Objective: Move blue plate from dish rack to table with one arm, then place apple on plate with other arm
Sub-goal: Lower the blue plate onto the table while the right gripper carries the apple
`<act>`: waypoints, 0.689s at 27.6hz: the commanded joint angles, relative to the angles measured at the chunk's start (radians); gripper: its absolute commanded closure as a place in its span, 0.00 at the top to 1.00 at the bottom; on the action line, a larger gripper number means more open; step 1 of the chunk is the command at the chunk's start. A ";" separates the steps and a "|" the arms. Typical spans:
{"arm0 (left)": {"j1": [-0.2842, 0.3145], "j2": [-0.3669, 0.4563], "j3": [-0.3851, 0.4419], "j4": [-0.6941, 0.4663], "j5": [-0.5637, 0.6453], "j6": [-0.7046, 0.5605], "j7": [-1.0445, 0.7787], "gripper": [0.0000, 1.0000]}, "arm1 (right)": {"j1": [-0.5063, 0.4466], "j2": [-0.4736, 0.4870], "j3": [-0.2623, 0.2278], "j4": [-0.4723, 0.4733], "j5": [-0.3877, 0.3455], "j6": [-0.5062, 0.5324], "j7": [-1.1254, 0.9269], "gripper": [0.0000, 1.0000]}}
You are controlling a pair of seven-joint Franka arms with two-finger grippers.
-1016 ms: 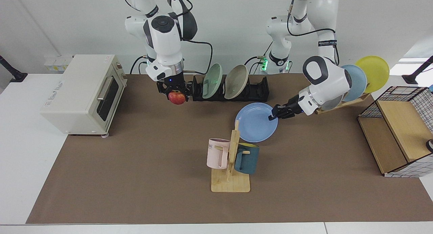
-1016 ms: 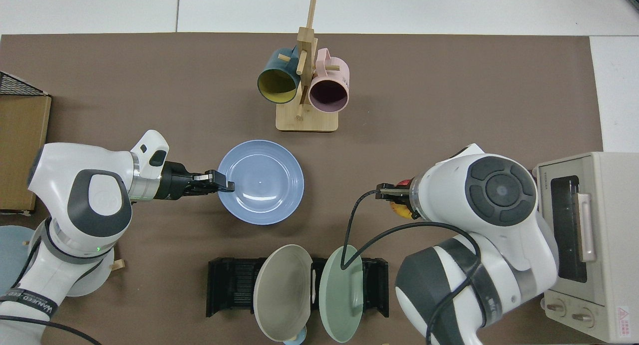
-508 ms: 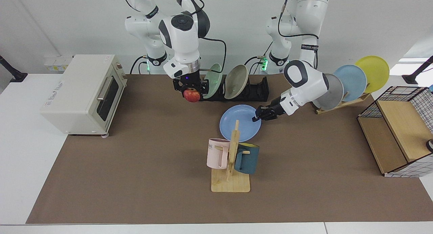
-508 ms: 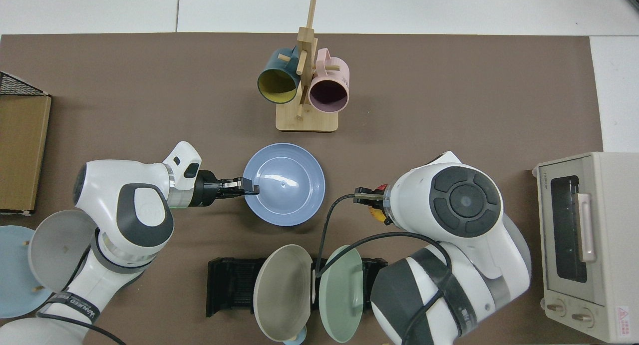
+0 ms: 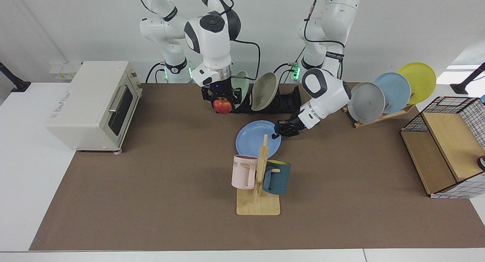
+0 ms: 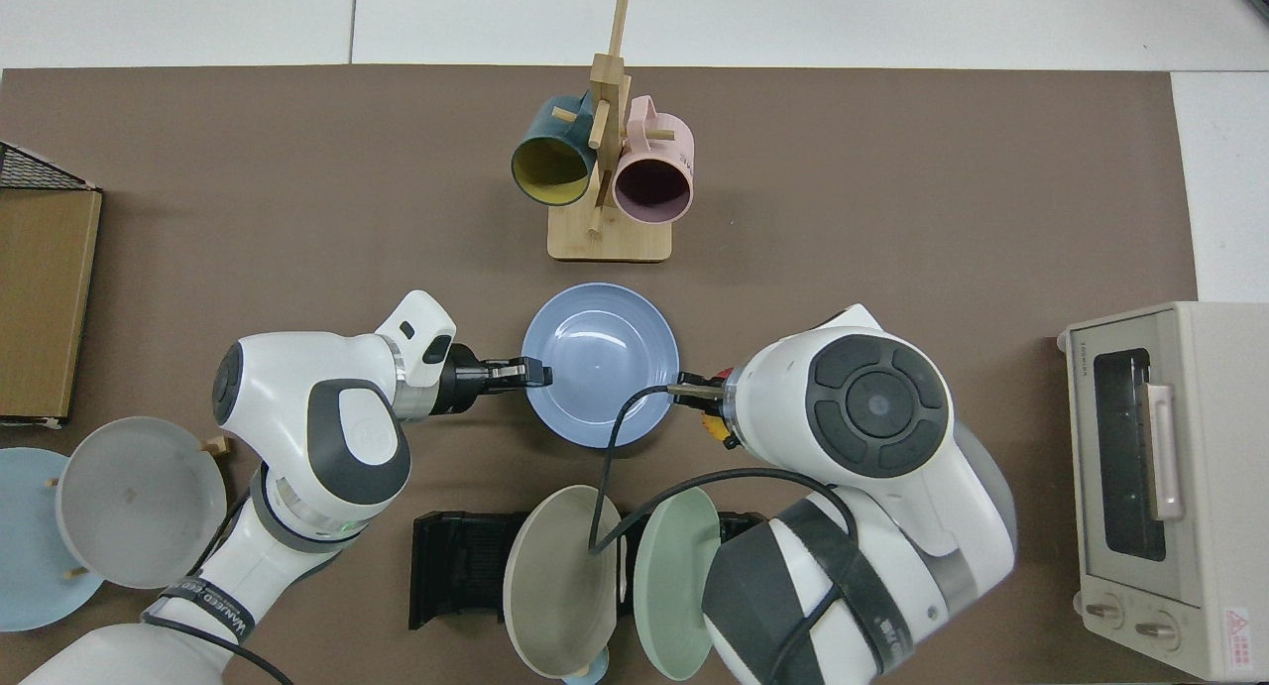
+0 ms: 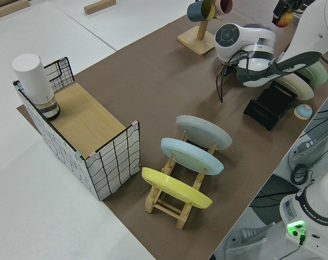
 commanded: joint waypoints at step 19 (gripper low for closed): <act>0.002 -0.021 0.017 -0.013 0.152 0.032 -0.042 0.99 | 0.004 0.070 0.025 0.017 -0.015 0.095 0.062 0.00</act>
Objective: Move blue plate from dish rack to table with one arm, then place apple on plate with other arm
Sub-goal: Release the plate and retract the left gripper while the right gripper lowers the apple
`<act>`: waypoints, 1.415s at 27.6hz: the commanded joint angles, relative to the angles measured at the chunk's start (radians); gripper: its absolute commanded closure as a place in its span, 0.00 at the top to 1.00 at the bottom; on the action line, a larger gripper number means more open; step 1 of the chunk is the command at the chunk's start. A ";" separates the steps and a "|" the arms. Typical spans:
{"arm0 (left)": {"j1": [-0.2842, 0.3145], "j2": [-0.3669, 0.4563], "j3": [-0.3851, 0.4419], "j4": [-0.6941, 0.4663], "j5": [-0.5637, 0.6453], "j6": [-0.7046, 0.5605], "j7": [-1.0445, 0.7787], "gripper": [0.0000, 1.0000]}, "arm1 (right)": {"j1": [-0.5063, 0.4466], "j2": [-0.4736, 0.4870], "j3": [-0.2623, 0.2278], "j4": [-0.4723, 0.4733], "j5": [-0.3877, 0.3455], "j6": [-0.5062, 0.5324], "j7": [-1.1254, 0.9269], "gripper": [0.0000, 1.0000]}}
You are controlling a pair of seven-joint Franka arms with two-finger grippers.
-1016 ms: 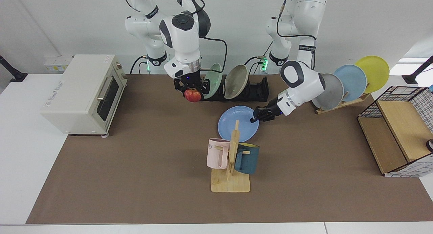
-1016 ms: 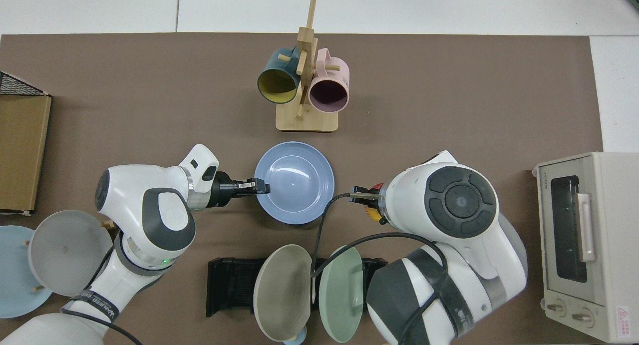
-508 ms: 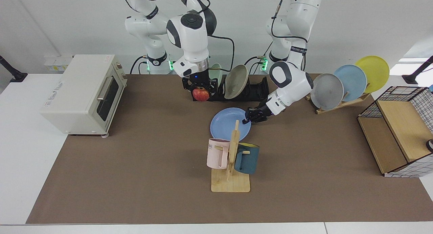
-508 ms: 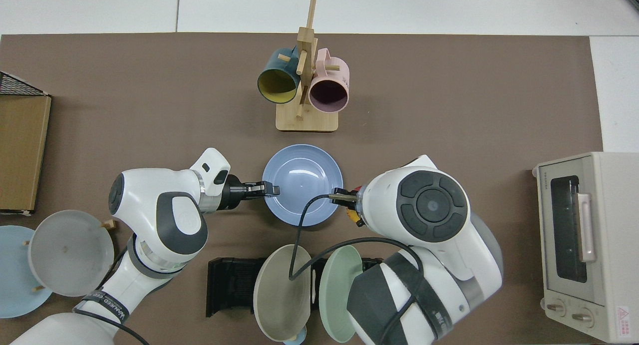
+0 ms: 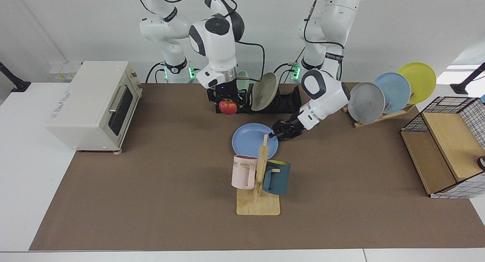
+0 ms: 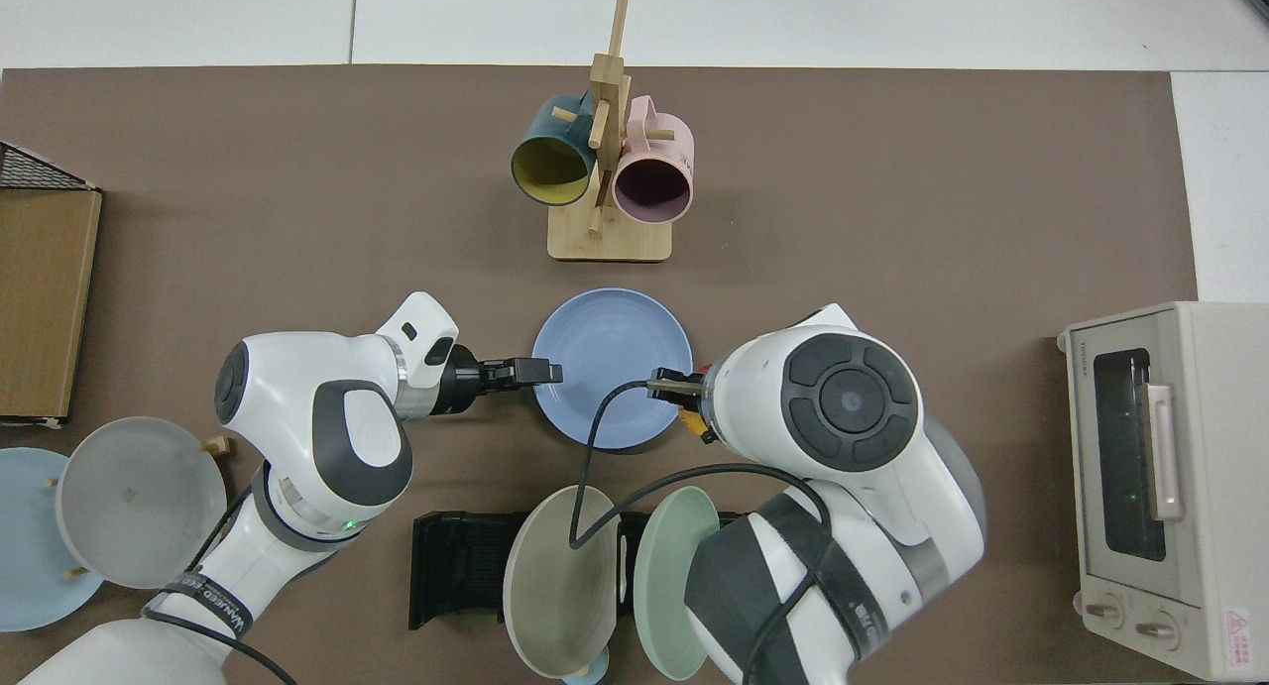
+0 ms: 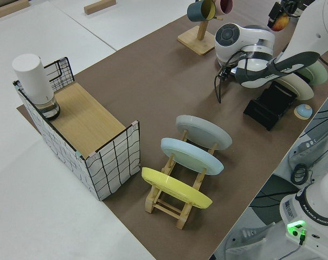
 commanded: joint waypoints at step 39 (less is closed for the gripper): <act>-0.011 -0.153 0.186 0.595 1.007 -0.940 -0.456 1.00 | 0.018 0.326 0.110 0.013 -0.282 0.305 0.318 0.01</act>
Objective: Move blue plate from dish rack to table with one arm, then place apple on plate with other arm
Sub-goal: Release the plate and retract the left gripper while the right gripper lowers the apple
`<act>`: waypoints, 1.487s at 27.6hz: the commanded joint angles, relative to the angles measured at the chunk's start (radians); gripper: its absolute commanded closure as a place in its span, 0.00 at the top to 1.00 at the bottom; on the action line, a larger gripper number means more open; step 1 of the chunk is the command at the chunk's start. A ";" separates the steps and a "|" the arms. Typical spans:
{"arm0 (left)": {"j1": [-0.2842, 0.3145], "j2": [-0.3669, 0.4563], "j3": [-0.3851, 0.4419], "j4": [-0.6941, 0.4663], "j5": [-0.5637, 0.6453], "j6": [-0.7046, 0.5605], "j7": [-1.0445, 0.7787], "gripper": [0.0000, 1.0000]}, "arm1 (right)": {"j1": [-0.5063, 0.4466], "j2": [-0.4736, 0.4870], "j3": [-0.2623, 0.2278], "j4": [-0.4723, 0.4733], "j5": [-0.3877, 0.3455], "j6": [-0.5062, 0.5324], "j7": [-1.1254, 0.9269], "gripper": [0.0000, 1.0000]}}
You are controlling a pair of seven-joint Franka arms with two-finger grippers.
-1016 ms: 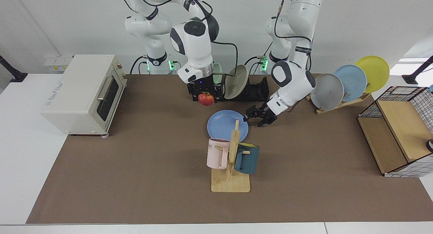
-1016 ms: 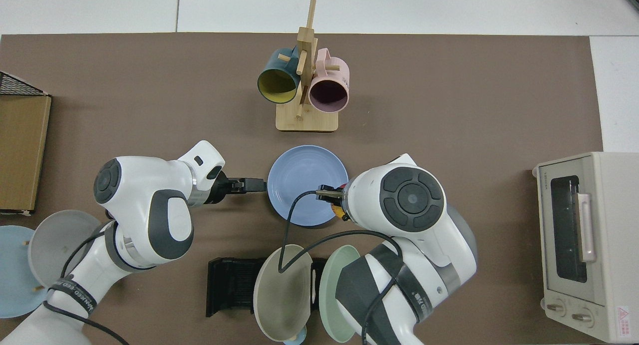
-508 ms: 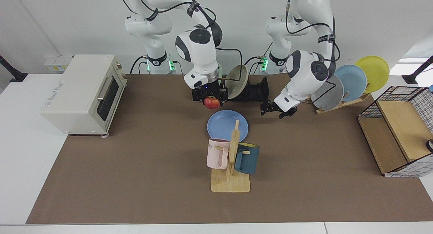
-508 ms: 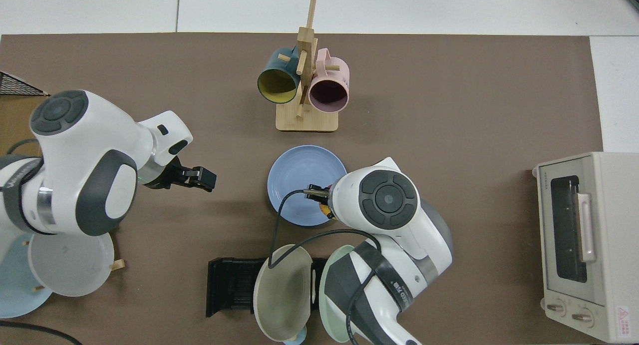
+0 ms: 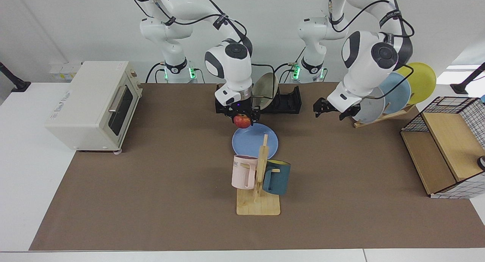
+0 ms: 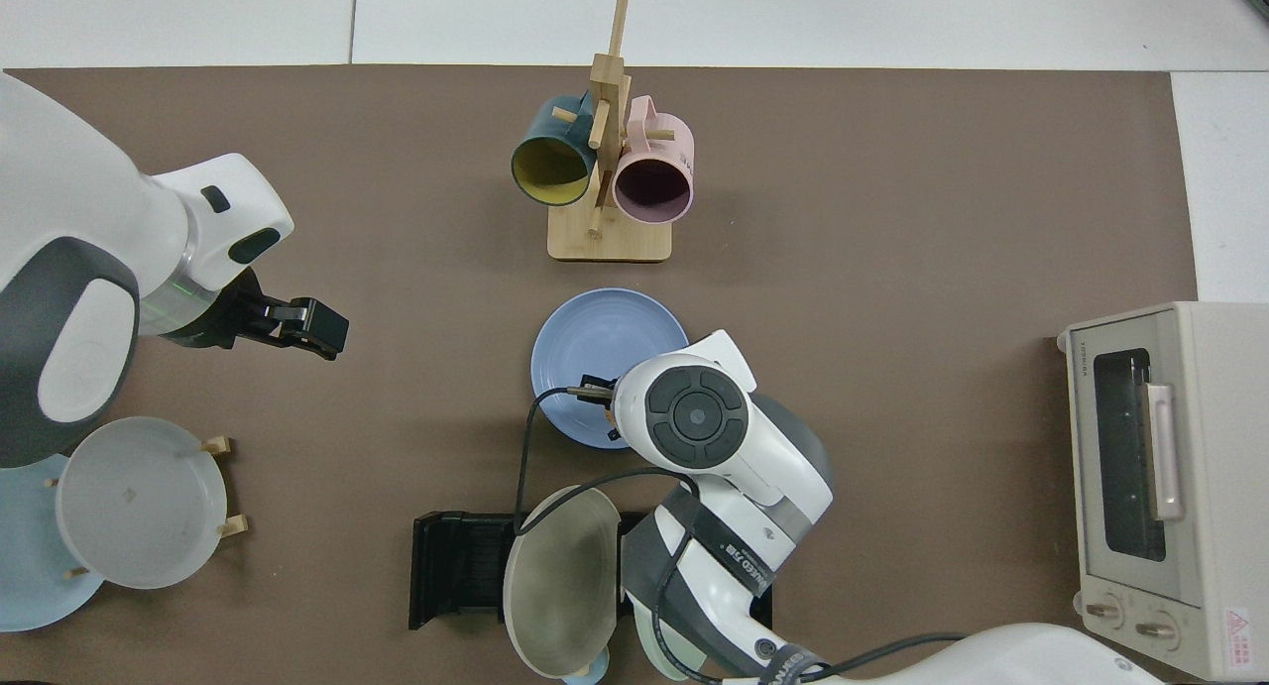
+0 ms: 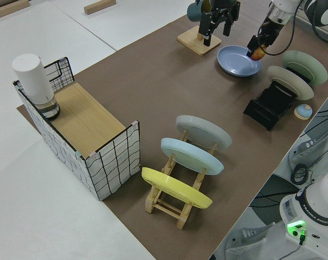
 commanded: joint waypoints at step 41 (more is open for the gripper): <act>-0.004 -0.079 0.047 0.094 0.010 -0.112 -0.017 1.00 | -0.040 0.008 0.047 0.140 -0.039 -0.133 0.022 1.00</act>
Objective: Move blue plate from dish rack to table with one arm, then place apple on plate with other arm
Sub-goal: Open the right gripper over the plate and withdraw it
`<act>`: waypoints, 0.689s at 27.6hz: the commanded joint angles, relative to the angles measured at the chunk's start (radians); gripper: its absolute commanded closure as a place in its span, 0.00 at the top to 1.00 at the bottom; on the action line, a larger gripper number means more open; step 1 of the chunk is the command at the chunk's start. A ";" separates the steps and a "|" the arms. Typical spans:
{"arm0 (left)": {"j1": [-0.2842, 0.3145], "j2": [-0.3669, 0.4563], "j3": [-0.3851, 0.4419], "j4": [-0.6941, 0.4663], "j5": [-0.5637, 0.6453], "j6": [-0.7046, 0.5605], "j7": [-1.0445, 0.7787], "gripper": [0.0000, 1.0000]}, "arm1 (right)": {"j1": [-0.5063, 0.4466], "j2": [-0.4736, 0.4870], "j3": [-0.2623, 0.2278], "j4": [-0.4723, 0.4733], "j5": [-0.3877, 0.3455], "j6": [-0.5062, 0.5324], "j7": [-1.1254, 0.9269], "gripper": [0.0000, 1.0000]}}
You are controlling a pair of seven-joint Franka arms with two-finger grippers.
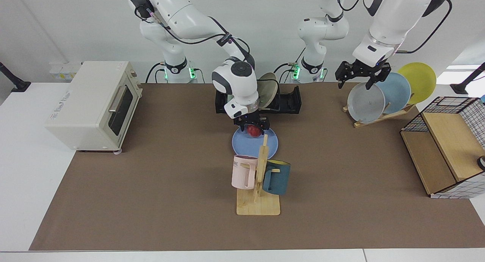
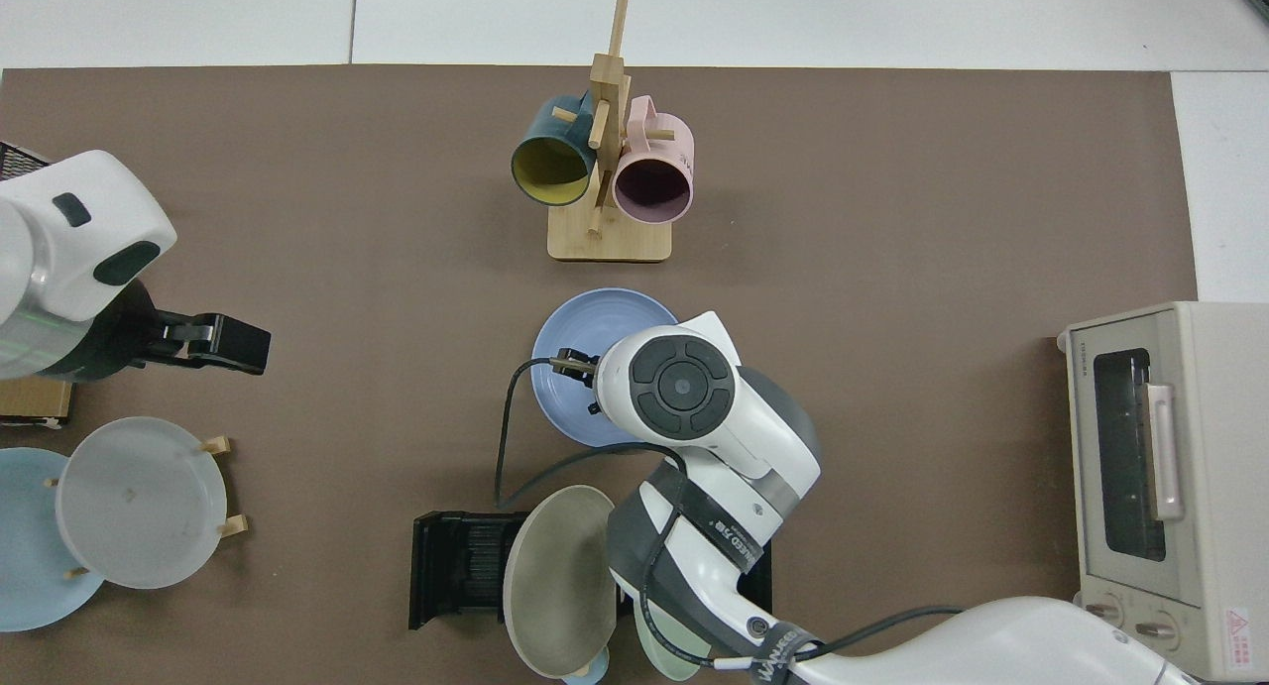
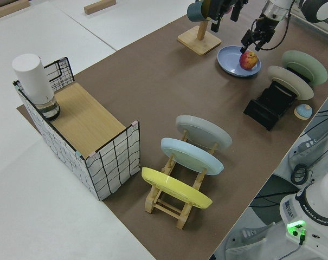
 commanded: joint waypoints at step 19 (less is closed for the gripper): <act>0.001 0.032 0.004 0.084 0.003 -0.050 -0.005 1.00 | -0.074 -0.306 -0.208 0.006 0.147 -0.268 -0.727 1.00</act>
